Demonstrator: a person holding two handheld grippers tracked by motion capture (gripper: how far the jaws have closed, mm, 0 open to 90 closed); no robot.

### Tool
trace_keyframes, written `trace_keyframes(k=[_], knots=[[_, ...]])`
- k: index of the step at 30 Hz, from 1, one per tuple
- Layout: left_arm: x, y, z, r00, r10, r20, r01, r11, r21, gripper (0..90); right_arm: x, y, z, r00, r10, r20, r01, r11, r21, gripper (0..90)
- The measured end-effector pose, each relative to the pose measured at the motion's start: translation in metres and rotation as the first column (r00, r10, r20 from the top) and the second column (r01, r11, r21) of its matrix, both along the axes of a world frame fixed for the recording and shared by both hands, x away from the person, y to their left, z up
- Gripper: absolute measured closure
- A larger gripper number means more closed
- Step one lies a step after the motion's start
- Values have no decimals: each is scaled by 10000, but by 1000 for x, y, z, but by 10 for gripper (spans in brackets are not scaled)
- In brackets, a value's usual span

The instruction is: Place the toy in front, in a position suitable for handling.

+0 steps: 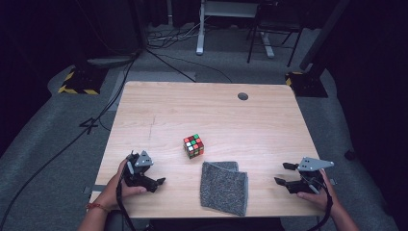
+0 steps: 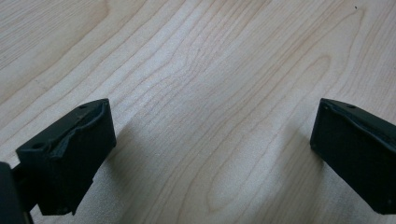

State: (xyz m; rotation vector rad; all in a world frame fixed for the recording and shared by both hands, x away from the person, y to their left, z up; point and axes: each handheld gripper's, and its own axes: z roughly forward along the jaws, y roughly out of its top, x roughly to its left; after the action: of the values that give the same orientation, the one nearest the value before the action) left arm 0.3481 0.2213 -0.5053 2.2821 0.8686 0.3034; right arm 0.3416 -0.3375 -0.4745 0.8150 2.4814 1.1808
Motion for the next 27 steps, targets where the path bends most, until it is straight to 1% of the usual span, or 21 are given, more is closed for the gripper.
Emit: trace_keyframes(k=[1, 4, 5, 6, 7, 8, 9, 10, 11, 12, 13, 14, 16, 17, 18, 19, 20, 22, 25, 26, 27], knots=[[0, 0, 0, 10000, 21, 6, -21, 10000, 2, 6, -1, 14, 9, 9987, 482, 161, -484, 9988, 89, 283], [0, 0, 0, 10000, 21, 2, -21, 10000, -5, 6, -2, 39, 17, 9940, 1023, 377, -1017, 9947, -177, 295], [0, 0, 0, 10000, 6, -5, -6, 10000, 0, 6, -2, 39, 17, 9940, 1023, 377, -1017, 9947, -177, 295], [0, 0, 0, 10000, -12, 4, 12, 10000, 14, 6, -3, 57, 20, 9884, 1455, 433, -1447, 9892, -217, 306], [0, 0, 0, 10000, -12, 4, 12, 10000, 14, 6, -3, 57, 20, 9884, 1455, 433, -1447, 9892, -217, 306], [0, 0, 0, 10000, -2, -2, 2, 10000, 0, 6, -5, 75, 22, 9806, 1912, 436, -1897, 9812, -365, 318], [0, 0, 0, 10000, -2, -2, 2, 10000, 0, 6, -5, 84, 22, 9758, 2142, 430, -2125, 9763, -408, 325], [0, 0, 0, 10000, 0, -1, 0, 10000, 2, 6, -6, 93, 23, 9707, 2373, 369, -2356, 9708, -448, 332], [0, 0, 0, 10000, 7, 0, -7, 10000, -2, 6, -6, 93, 23, 9707, 2373, 369, -2356, 9708, -448, 332], [0, 0, 0, 10000, 6, 2, -6, 10000, 2, 6, -7, 102, 22, 9655, 2580, 341, -2561, 9653, -518, 336], [0, 0, 0, 10000, 8, 4, -8, 10000, 0, 6, -10, 119, 20, 9540, 2983, 307, -2958, 9529, -665, 349], [0, 0, 0, 10000, 8, 4, -8, 10000, 0, 6, -11, 127, 18, 9481, 3172, 199, -3151, 9463, -726, 352], [0, 0, 0, 10000, 22, 5, -22, 10000, -1, 6, -13, 140, 12, 9373, 3482, 181, -3447, 9333, -1007, 365], [0, 0, 0, 10000, 22, 5, -22, 10000, -1, 6, -13, 145, 8, 9319, 3626, 55, -3601, 9271, -1039, 368], [0, 0, 0, 10000, 21, 5, -21, 10000, 1, 6, -13, 145, 8, 9319, 3626, 55, -3601, 9271, -1039, 368], [0, 0, 0, 10000, 22, 2, -22, 10000, 1, 6, -12, 153, 2, 9283, 3717, -86, -3703, 9222, -1113, 371], [0, 0, 0, 10000, 19, -1, -19, 10000, -3, 6, -12, 153, 2, 9283, 3717, -86, -3703, 9222, -1113, 371], [0, 0, 0, 10000, 23, 2, -23, 10000, 0, 6, -10, 159, -9, 9261, 3758, -325, -3767, 9171, -1307, 381], [0, 0, 0, 10000, 33, 10, -33, 10000, 7, 6, -8, 159, -15, 9271, 3712, -522, -3748, 9181, -1285, 387], [0, 0, 0, 10000, 22, 4, -22, 10000, 2, 6, -6, 156, -18, 9257, 3737, -578, -3780, 9194, -1091, 391], [0, 0, 0, 10000, 23, 1, -23, 10000, -5, 6, -4, 154, -18, 9239, 3777, -621, -3824, 9176, -1083, 393]])
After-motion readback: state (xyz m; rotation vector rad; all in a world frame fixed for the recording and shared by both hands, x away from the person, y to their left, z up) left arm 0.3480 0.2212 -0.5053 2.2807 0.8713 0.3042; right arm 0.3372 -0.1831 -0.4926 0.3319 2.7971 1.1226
